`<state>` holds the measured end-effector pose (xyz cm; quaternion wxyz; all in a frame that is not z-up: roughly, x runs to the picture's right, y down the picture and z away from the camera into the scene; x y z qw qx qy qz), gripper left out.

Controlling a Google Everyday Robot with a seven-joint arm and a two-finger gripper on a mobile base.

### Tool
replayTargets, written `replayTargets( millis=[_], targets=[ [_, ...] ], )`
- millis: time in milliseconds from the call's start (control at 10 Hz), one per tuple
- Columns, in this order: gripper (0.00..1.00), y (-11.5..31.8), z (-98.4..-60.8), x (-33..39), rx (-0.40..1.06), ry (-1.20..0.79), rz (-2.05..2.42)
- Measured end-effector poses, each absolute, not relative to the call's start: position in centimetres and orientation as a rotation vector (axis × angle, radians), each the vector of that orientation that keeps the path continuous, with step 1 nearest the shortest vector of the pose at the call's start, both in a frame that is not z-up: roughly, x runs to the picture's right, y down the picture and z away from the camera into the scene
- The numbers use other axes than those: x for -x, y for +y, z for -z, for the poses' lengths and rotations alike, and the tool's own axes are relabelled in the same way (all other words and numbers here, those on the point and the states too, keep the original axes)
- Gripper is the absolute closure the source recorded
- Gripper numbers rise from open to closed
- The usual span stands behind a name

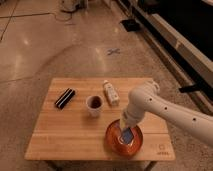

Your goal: Place the white sponge in the ceramic bowl

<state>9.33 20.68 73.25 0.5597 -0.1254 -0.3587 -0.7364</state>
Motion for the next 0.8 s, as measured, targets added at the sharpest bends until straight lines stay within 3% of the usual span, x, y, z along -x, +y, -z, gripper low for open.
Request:
replayTargets(
  millis=[800],
  targets=[
    [0.26,20.6,-75.8,-12.8,0.348,-0.768,1.686]
  ],
)
